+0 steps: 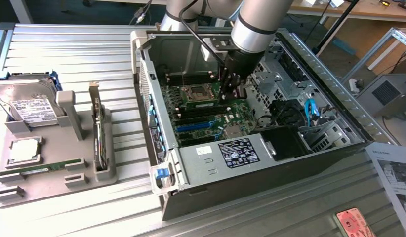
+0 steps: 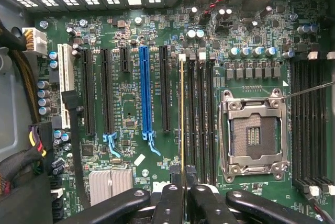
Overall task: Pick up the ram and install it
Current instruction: 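Insert the ram into the slot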
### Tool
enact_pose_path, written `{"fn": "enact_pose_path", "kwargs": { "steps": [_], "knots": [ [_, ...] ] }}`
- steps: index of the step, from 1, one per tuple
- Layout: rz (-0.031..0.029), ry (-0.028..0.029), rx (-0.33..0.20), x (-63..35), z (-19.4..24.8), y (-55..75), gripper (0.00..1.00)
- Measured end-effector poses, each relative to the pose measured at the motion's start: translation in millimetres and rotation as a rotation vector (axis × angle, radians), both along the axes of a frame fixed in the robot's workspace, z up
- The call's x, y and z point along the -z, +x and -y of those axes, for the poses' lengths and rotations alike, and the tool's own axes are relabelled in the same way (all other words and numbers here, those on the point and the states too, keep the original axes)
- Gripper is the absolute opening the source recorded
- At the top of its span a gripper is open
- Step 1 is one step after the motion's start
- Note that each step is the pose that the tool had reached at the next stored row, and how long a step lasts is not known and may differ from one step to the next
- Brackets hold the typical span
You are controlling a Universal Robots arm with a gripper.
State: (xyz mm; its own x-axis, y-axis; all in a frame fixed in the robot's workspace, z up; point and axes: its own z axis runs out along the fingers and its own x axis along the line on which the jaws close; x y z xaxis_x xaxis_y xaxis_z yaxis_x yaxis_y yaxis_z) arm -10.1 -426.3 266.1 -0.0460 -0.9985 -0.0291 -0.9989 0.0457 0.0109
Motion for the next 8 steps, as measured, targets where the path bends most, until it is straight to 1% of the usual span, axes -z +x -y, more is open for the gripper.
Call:
{"fn": "enact_pose_path", "kwargs": {
  "steps": [6, 8],
  "knots": [
    [-0.0001, -0.0002, 0.000, 1.9, -4.4, -0.4, 0.12],
    [0.0000, -0.0001, 0.000, 2.6, -4.9, -0.5, 0.12]
  ]
}}
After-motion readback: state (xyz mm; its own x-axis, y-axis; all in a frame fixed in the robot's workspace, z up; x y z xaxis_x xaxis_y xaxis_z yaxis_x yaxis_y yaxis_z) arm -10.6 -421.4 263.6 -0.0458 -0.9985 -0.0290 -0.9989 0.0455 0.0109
